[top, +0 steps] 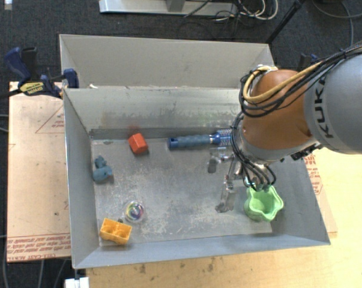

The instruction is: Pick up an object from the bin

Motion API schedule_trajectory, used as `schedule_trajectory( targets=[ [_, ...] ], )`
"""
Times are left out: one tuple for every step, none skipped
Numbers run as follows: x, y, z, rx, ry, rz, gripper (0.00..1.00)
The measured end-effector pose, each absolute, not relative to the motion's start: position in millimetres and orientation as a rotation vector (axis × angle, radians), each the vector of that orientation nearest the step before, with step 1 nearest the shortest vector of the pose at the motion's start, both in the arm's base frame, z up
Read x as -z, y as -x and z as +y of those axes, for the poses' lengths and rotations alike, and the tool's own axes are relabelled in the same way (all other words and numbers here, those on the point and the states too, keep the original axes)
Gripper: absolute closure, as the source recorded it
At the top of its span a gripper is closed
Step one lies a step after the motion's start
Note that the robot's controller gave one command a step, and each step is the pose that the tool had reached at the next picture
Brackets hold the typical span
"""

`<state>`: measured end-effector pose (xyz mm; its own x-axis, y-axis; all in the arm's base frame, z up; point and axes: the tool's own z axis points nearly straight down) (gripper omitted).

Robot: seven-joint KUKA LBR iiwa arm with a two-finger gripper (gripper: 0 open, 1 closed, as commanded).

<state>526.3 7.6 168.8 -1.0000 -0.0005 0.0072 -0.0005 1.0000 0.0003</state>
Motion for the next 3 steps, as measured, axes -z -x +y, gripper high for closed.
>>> schedule_trajectory(
  targets=[
    [-136.5,-531.8,-64.8,-0.002,-0.575,-3.087,0.0],
    [-79.1,-496.4,-120.5,0.003,-1.139,-2.923,0.0],
    [-70.5,-551.4,-138.7,0.041,-1.258,-2.885,0.0]
  ],
)
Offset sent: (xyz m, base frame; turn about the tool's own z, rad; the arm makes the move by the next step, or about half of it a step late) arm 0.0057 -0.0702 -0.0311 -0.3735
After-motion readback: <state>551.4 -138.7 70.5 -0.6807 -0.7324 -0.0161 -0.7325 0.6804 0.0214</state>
